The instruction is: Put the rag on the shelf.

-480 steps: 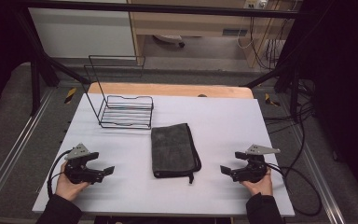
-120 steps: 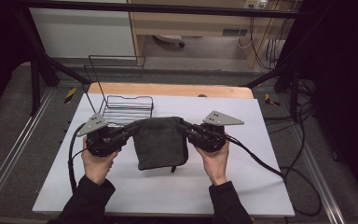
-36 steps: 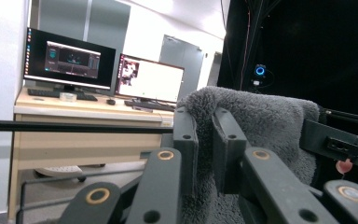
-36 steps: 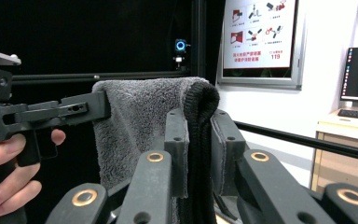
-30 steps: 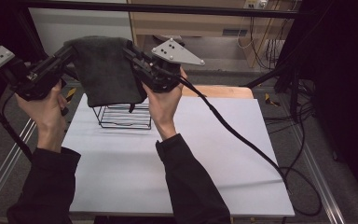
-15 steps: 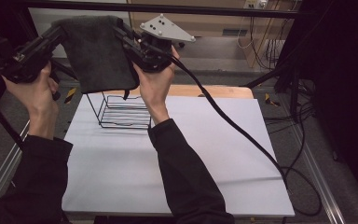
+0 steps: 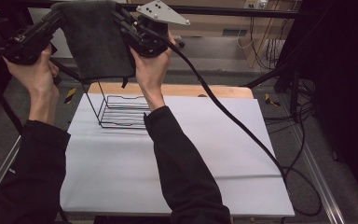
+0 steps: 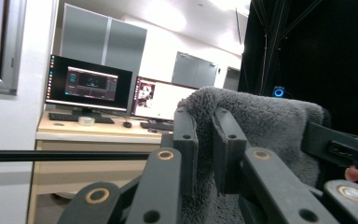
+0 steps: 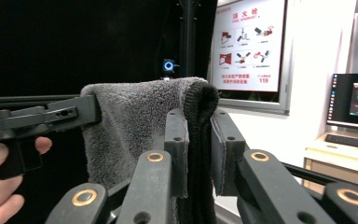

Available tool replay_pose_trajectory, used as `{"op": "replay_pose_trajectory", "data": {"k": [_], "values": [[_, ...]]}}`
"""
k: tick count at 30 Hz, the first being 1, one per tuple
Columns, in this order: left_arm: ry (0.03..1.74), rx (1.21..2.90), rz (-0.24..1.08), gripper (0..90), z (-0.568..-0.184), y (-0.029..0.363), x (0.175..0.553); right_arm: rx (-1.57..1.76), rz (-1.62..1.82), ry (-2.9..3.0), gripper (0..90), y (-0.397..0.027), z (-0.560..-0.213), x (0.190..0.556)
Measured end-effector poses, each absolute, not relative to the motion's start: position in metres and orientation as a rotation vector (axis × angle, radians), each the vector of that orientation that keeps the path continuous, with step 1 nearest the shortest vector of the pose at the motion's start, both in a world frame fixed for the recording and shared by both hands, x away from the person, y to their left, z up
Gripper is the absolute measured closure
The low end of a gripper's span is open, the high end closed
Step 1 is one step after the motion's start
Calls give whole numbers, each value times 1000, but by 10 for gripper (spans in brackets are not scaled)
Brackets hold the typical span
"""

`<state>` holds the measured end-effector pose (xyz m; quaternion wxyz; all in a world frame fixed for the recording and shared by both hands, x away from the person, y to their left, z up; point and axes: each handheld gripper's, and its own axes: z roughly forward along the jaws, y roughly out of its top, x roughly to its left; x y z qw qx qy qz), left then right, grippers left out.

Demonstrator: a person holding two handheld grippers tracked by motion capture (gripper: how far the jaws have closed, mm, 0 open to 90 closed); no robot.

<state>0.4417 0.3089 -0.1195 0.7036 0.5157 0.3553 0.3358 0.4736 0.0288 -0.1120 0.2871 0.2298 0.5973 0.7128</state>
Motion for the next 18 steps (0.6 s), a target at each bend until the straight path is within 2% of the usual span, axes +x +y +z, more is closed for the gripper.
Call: {"op": "replay_pose_trajectory", "data": {"k": [18], "values": [[832,1165,719,810,-119,306,489,641,1824,1584,793,32,-113,511]]}}
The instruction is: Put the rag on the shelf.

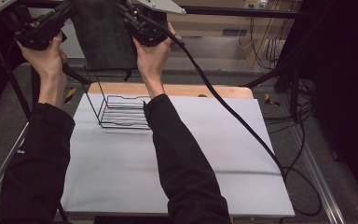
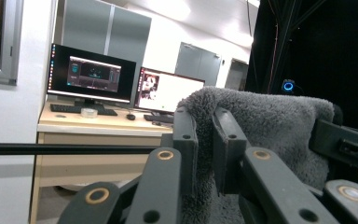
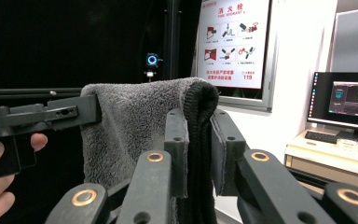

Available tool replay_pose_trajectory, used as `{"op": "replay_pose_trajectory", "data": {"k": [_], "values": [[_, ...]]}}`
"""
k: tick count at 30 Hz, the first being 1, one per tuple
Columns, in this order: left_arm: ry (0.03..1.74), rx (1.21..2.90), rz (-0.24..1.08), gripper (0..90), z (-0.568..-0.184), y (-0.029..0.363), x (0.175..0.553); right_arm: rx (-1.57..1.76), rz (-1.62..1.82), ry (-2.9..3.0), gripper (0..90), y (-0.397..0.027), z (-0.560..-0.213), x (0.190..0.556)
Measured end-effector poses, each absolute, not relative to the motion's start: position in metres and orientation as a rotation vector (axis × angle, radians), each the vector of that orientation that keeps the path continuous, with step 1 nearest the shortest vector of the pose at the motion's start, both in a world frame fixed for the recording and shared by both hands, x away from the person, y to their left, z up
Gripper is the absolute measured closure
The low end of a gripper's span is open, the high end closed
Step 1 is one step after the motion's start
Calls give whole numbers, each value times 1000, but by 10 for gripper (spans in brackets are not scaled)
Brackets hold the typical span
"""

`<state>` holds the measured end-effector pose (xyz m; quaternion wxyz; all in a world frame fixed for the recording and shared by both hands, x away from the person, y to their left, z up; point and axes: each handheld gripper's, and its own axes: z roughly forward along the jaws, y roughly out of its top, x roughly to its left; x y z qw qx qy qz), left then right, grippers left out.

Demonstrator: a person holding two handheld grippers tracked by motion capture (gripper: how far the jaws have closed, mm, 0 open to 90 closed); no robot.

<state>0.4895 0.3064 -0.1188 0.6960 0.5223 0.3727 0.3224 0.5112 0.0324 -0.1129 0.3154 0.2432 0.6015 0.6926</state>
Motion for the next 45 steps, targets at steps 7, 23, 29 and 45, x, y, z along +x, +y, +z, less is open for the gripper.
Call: {"op": "replay_pose_trajectory", "data": {"k": [7,23,29,45], "values": [[848,1191,699,810,-136,310,505,668,1799,1622,793,35,-128,521],[856,1265,664,811,-165,323,501,711,1777,1693,793,38,-158,520],[867,1315,655,810,-177,325,494,733,1776,1726,793,37,-173,518],[879,1363,613,809,-205,333,485,730,1756,1815,792,37,-199,513]]}}
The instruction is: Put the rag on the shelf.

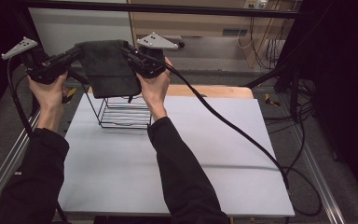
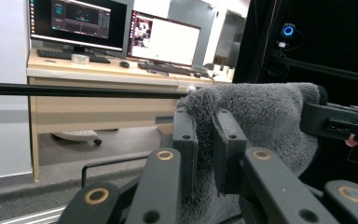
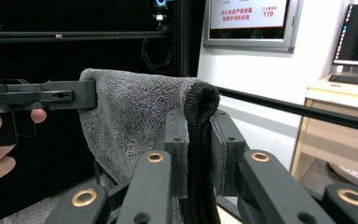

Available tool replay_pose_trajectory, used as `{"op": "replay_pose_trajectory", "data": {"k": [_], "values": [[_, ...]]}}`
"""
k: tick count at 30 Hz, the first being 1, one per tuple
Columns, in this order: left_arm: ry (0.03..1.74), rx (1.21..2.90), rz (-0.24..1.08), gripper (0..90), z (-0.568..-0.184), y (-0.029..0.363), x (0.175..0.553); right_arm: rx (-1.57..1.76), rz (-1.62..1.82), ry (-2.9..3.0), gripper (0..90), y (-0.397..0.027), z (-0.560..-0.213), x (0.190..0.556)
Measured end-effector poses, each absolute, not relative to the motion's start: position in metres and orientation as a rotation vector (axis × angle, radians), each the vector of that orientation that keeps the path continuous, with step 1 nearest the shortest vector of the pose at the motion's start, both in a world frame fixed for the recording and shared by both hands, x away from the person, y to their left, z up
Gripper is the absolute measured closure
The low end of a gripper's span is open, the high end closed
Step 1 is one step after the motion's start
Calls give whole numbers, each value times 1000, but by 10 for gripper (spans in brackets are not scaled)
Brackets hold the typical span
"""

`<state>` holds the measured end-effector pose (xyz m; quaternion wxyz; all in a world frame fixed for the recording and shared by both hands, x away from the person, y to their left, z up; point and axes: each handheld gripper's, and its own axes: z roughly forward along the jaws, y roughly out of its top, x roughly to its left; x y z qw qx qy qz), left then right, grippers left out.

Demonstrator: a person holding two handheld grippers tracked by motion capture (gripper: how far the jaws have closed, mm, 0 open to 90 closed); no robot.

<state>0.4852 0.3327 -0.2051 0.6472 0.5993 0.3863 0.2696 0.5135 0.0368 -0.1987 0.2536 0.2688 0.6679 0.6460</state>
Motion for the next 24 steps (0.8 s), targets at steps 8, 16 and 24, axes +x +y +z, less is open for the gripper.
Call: {"op": "replay_pose_trajectory", "data": {"k": [8,16,24], "values": [[863,1404,600,809,-213,332,478,719,1760,1856,792,31,-209,510],[864,1437,590,806,-217,334,468,682,1751,1898,791,29,-212,502],[898,1484,577,800,-223,335,462,640,1721,1961,788,31,-216,497]]}}
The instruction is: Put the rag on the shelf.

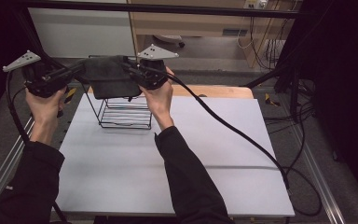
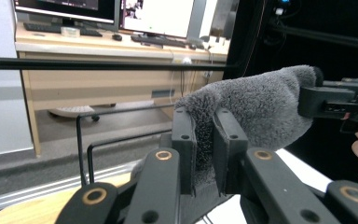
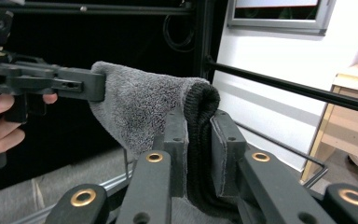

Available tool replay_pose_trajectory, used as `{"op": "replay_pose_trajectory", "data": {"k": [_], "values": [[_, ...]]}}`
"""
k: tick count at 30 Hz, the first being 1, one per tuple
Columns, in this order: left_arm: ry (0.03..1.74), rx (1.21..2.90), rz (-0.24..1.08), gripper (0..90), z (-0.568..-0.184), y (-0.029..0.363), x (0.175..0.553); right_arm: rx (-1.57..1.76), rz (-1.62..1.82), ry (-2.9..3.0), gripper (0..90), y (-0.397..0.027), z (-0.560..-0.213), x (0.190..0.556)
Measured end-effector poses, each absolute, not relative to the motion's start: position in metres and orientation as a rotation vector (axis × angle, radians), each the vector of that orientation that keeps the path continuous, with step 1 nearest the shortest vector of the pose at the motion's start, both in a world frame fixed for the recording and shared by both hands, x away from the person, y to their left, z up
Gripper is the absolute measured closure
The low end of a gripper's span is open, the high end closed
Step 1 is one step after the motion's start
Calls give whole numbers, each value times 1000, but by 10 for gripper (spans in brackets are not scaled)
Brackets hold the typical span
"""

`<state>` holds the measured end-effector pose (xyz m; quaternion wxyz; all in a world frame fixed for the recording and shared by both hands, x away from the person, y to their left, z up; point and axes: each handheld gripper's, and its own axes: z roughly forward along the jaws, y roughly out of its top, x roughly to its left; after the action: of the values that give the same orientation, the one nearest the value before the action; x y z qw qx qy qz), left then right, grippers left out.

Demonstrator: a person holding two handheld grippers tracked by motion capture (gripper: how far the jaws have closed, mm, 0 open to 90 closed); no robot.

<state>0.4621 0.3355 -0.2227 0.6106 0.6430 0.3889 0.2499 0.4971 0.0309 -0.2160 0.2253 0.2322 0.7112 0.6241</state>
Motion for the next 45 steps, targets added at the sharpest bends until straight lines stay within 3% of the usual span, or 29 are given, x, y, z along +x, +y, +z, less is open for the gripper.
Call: {"op": "replay_pose_trajectory", "data": {"k": [11,18,26,32,39,45], "values": [[925,1537,550,774,-229,337,457,614,1670,2037,785,32,-220,489],[997,1584,553,728,-209,339,448,613,1677,2039,782,31,-223,488],[1043,1570,572,791,-182,335,449,597,1668,2043,775,30,-228,486],[1093,1625,542,872,-183,326,460,593,1673,2043,766,29,-231,485],[1089,1694,518,895,-193,320,461,582,1660,2077,740,29,-233,485],[1083,1723,511,896,-199,321,457,593,1652,2111,648,28,-232,483]]}}
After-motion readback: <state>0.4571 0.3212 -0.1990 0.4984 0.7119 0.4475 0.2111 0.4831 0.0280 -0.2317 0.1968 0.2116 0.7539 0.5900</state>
